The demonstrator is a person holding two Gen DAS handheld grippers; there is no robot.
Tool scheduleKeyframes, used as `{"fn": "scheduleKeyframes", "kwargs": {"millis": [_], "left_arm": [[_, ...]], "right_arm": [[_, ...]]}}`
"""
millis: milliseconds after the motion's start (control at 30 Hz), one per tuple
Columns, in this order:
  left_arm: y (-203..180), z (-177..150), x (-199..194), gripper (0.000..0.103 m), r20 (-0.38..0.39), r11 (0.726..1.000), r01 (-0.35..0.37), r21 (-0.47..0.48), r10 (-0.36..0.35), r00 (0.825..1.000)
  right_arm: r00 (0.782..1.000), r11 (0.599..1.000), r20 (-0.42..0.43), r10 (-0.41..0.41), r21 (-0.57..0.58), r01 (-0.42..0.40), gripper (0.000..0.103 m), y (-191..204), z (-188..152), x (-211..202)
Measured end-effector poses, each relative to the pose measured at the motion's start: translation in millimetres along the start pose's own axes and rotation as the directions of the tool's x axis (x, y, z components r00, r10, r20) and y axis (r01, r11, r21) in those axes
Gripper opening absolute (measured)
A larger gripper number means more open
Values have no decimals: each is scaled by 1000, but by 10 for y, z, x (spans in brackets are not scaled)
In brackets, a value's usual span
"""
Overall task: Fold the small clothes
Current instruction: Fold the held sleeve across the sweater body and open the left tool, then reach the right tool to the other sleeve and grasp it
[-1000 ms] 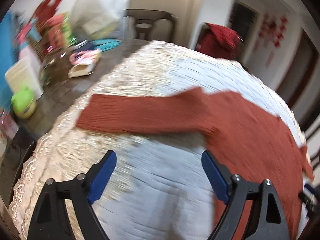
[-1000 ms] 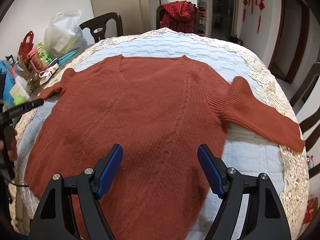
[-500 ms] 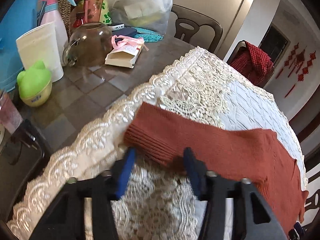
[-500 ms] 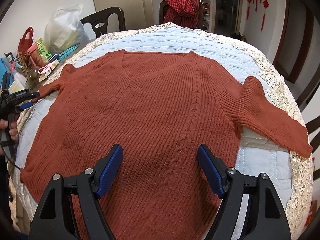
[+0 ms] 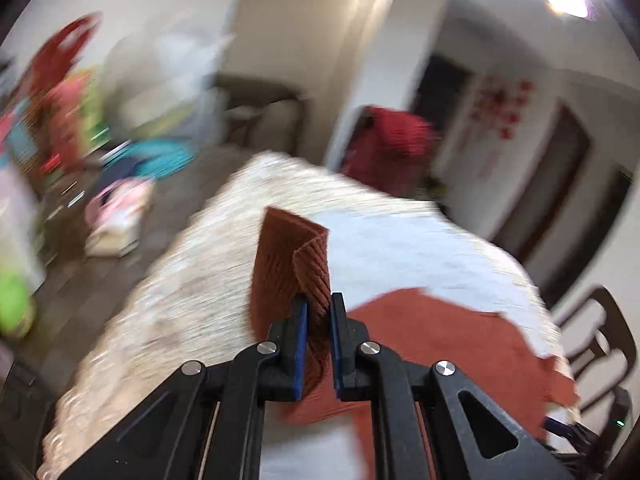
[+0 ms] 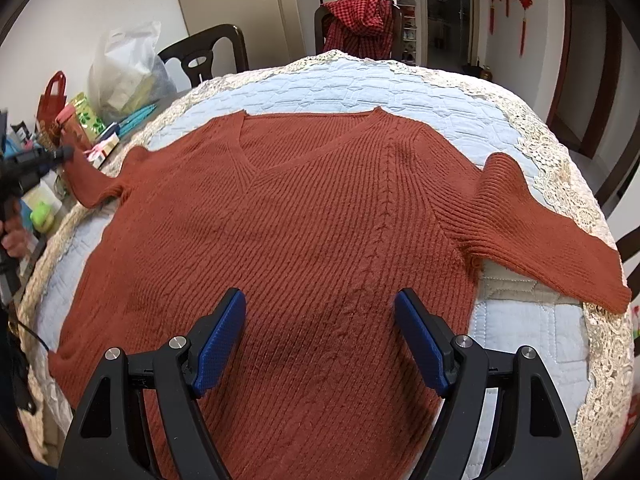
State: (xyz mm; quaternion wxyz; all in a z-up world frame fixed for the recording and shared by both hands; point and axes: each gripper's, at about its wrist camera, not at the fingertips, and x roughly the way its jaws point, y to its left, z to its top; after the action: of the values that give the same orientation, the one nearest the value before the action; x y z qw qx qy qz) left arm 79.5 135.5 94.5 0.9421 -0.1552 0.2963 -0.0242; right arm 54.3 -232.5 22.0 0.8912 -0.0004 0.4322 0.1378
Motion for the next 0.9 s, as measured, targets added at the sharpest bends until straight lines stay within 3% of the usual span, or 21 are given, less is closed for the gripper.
{"fn": "scheduleKeyframes", "kwargs": {"millis": [133,233,367,433,500,567,633,700,767,833,900], "left_arm": [[-704,8,178,12,-40,978,181,109,-177,983],[-1098,-165,428,12,-137,945,290,151,-270,953],[-1329,-449,731,16,-280,915,372,153,-321,905],[-1268,-510,749,27,-309,908,396,135,-341,888],[-1144,-461,584,37,-265,906,403,131,-360,894],[-947,-367,407,44,-188,922,364,129,-338,922],[-757,-277,343,46,-128,956,257,143,-240,962],[-567,-235,376,45,-122,978,138,158,-120,985],[-378,-252,447,43,-147,986,62,157,-39,988],[-260,-323,562,42,-191,988,23,151,6,982],[-208,-409,647,42,-230,988,19,151,17,973]], "right_arm": [[1000,1000,14,13,14,-14,77,-14,21,-40],[1000,999,18,18,26,-18,77,-34,29,-63],[1000,998,18,25,53,-26,77,-97,33,-80],[999,997,16,38,68,-39,77,-129,39,-78],[999,995,19,51,81,-52,77,-147,59,-84],[997,993,23,70,89,-71,77,-144,98,-74],[995,991,25,96,96,-98,77,-129,148,-51],[991,986,26,130,104,-132,77,-94,240,-1],[986,980,22,165,110,-166,75,-37,368,100],[985,979,-8,170,115,-168,54,25,486,237],[980,974,-33,194,124,-189,51,85,594,402]]}}
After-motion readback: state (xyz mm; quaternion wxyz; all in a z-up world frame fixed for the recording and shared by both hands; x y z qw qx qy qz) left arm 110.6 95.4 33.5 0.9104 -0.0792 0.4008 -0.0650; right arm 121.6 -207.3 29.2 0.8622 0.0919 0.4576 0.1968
